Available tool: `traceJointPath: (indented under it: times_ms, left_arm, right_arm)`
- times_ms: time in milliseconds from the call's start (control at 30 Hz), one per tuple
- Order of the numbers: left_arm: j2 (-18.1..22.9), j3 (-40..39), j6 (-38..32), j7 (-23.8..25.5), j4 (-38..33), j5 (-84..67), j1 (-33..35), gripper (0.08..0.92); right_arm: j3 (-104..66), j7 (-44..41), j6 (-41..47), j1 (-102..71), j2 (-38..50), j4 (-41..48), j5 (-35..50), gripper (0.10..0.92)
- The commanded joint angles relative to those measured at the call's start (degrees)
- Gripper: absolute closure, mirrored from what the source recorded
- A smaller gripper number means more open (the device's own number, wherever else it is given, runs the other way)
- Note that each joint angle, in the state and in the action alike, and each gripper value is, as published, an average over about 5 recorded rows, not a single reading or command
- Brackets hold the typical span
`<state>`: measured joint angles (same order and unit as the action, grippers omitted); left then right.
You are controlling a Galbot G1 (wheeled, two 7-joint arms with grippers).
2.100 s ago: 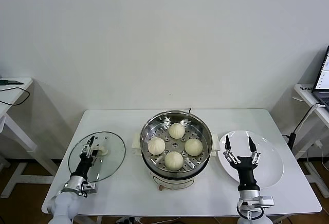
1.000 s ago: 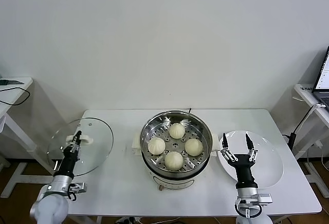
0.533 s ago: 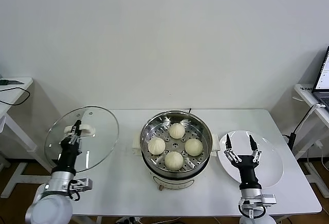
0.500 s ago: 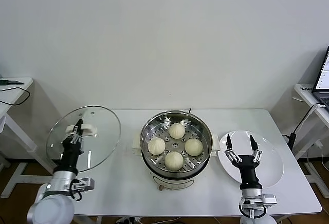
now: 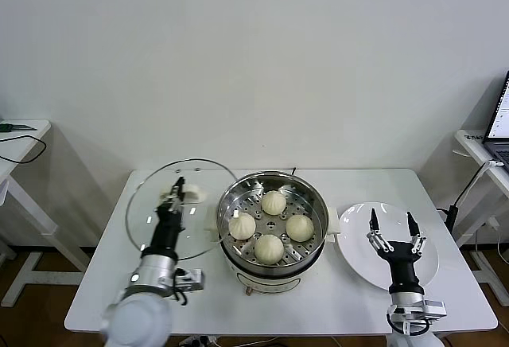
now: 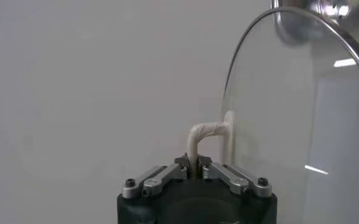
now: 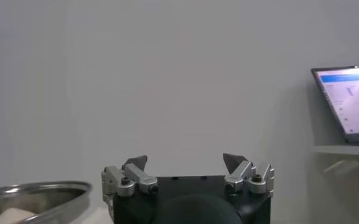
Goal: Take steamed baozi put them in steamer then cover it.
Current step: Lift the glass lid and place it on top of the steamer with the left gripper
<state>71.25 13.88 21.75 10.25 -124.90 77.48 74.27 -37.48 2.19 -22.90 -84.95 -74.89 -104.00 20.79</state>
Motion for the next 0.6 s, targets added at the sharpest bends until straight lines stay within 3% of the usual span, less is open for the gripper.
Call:
traceJointPath:
  times_ms: [33, 300, 600]
  left_arm:
    - [0.5, -19.8, 11.6, 5.6, 1.6, 7.0, -11.9, 0.813]
    - [3.7, -24.8, 16.5, 7.8, 6.5, 11.6, -15.2, 0.813]
    - [7.8, -26.9, 17.1, 8.0, 11.2, 14.3, -15.8, 0.813]
  right_arm:
    - [-2.4, -0.1, 0.2, 0.0, -0.2, 0.8, 0.2, 0.203]
    - [-2.2, -0.1, 0.3, 0.1, -0.6, 1.3, -0.3, 0.203]
    - [-1.9, 0.0, 0.5, 0.6, -1.4, 1.7, -1.0, 0.203]
